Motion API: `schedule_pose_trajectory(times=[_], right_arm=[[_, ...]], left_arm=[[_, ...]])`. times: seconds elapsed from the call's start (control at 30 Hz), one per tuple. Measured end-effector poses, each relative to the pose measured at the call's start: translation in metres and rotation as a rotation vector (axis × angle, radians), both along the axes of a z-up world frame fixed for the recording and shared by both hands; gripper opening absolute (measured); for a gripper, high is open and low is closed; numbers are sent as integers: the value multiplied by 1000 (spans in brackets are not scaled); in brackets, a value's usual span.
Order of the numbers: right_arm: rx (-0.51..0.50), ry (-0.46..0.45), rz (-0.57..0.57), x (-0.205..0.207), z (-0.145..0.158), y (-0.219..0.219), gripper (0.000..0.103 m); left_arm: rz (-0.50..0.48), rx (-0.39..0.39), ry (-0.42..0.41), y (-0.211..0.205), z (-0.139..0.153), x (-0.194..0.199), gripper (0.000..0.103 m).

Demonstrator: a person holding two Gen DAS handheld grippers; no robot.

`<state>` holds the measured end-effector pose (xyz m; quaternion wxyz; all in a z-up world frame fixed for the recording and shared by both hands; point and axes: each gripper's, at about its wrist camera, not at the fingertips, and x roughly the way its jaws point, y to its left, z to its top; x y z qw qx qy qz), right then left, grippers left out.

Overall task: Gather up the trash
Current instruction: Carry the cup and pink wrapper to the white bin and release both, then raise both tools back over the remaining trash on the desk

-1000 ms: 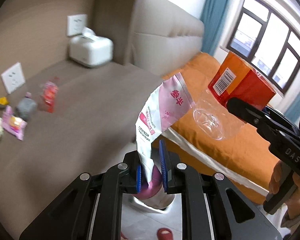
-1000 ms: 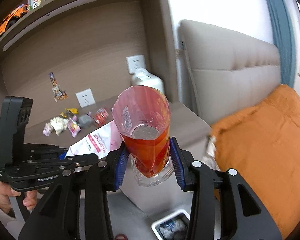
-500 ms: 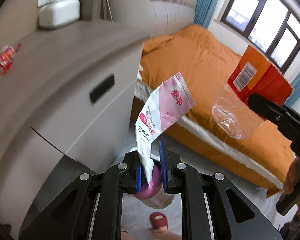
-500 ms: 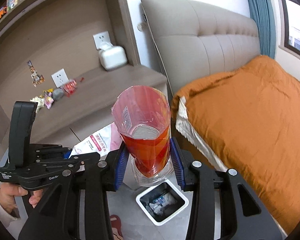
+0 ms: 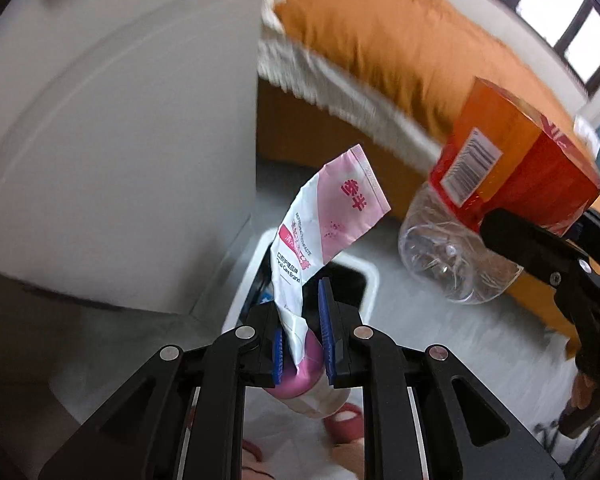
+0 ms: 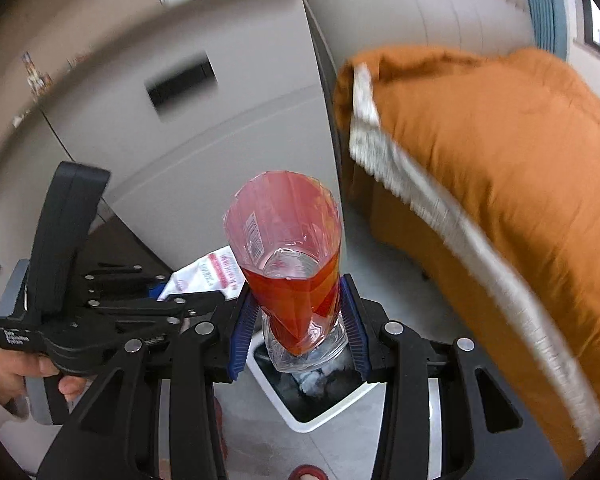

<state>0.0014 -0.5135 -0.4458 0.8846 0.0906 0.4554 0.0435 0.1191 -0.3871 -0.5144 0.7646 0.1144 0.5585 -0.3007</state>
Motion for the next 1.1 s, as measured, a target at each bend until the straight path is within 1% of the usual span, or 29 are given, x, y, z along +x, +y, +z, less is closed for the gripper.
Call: schedule_pose_trajectory(times=[0.03,0.07,0.13,0.17,0.23,0.27,0.3,0.33,0.37,0.4,0.47,0.53,0.57,0.63,0.7,0.87,0.93,1.1], right_arm=[[5,13,-2,1,-16,0,42],[6,21,-7,2,-31,1,42],[9,45,-12,3,-64,2,42],[11,51,-15,4,-73,2,43],[21,70,-12,4,-104,1,44],[21,77,-6,4,-113,-1,48],[12,91,1,5,-128,0,59],[0,99,-8,4,-138,1,96],[-2,88,-33,3,-144,-1,99],[-2,80,-50,2,-152,-4,99],[-36,90,-59,0,-160,-3,99],[-54,101,-67,-1,-163,-4,99],[-58,106,-70,-2,-163,-3,99],[-69,107,-69,-4,-156,-1,99],[-81,107,-62,-2,-146,0,99],[-97,97,-61,2,-105,4,99],[-104,87,-63,5,-84,5,99],[-107,48,-75,12,-26,10,99]], left_arm=[[-24,24,3,-6,-21,1,14],[-34,35,1,-8,-34,1,14],[-47,37,17,-11,-60,2,14],[-51,32,26,-12,-75,3,14],[-74,34,37,-14,-95,3,15],[-109,59,42,-17,-109,0,17],[-138,95,31,-21,-120,-1,39],[-159,134,28,-25,-132,0,94],[-178,153,36,-26,-144,-1,96],[-183,147,38,-27,-152,-2,98],[-176,131,50,-24,-162,-4,98],[-168,123,54,-22,-163,-3,98],[-154,121,47,-19,-162,-2,98],[-136,115,62,-15,-157,2,98],[-110,105,58,-13,-142,5,98],[-73,136,11,4,-99,-2,98],[-56,118,7,7,-82,-1,98],[-34,61,-23,14,-25,3,98]])
